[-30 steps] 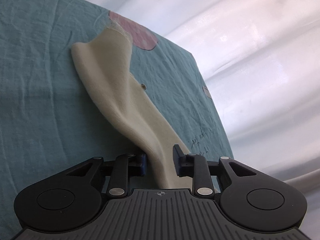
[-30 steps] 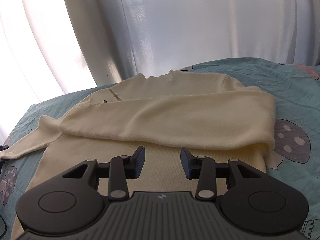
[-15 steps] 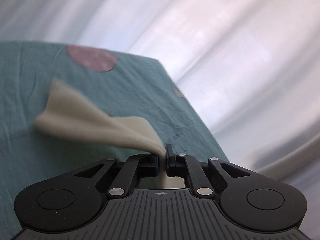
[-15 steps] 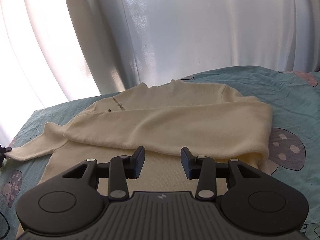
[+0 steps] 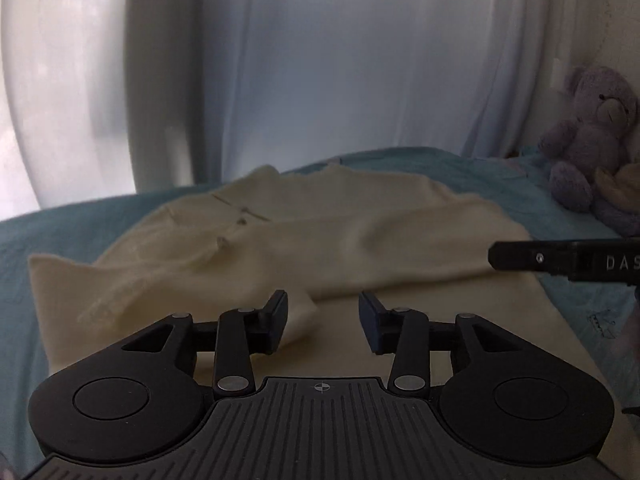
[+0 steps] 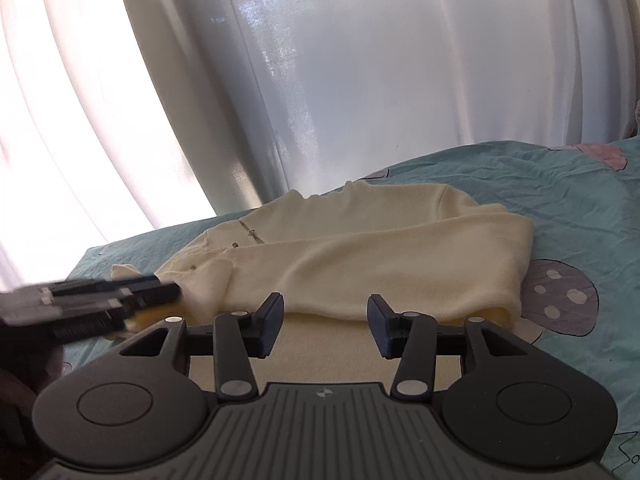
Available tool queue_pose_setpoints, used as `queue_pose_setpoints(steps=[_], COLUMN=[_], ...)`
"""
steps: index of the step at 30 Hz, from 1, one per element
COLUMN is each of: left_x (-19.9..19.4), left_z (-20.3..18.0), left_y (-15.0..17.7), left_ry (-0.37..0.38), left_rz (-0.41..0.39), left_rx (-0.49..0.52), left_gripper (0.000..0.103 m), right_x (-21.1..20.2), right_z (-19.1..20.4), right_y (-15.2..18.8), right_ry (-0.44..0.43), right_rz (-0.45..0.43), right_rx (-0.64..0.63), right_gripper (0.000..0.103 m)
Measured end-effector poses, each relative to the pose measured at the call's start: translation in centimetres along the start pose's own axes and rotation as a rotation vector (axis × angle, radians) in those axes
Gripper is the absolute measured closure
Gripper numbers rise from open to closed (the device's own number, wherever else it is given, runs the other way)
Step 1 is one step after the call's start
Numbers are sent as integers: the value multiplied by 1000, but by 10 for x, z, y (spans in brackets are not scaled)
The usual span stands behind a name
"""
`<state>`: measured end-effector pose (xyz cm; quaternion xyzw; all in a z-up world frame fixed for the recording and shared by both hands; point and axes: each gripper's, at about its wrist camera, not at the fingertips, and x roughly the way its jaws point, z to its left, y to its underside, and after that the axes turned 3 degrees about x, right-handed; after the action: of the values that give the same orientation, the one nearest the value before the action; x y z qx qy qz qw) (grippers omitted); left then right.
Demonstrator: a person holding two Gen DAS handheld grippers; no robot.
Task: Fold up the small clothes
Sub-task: 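Grasp the other sleeve cuff with the left gripper and lift it, then lay the sleeve across the body with the left gripper and open it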
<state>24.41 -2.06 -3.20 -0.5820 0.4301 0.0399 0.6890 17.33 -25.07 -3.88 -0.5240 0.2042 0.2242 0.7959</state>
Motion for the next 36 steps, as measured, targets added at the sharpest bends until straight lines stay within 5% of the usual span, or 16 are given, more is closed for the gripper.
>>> queue_pose_setpoints(steps=[11,18,20,24,36], left_x=[-25,-12,-9,0,-21], left_z=[107,123,124,122,70], left_y=[39,53,52,46,-11], left_ry=[-38,30,42,46,101], left_rz=[1,29,26,46,-81], left_rx=[-504,-640,-645,-630,-434], left_gripper=[49,49,53,93,94], right_x=[24,26,25,26,18], right_z=[17,24,21,13,2], right_y=[9,9,9,10,10], right_ry=[-20,-21,-12,8,40], right_rz=[70,76,77,81,68], right_rx=[-42,-68,-61,-35,0], right_gripper=[54,50,50,50,50])
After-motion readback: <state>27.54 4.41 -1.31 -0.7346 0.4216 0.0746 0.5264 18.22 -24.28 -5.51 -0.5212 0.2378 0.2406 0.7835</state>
